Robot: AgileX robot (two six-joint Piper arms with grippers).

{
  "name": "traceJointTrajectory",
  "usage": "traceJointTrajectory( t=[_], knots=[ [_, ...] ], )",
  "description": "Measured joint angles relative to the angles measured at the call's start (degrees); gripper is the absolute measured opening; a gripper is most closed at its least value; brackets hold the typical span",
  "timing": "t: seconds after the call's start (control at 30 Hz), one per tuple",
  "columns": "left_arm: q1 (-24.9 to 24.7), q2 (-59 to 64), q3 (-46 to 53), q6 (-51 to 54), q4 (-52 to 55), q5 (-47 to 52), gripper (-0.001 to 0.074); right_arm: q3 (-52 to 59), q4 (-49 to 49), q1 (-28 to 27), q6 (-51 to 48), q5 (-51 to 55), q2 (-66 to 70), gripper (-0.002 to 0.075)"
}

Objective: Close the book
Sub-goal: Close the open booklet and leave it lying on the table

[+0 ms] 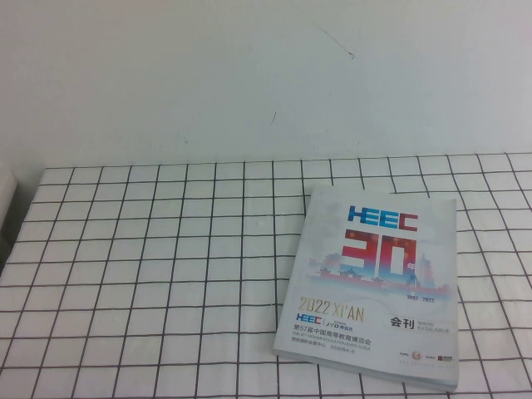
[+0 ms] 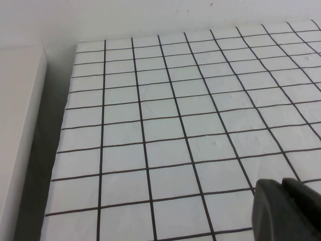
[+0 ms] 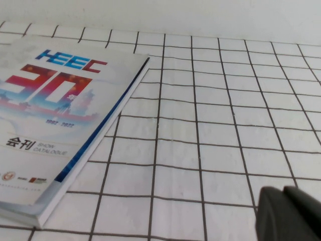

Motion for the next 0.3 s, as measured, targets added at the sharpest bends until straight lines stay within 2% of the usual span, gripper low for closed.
traceJointTrajectory(
  t=[0.3],
  knots=[
    [0.00,0.00,0.00,0.00,0.00,0.00,-0.0003,0.00,0.00,0.00,0.09,-0.36,0.00,-0.0003]
  ],
)
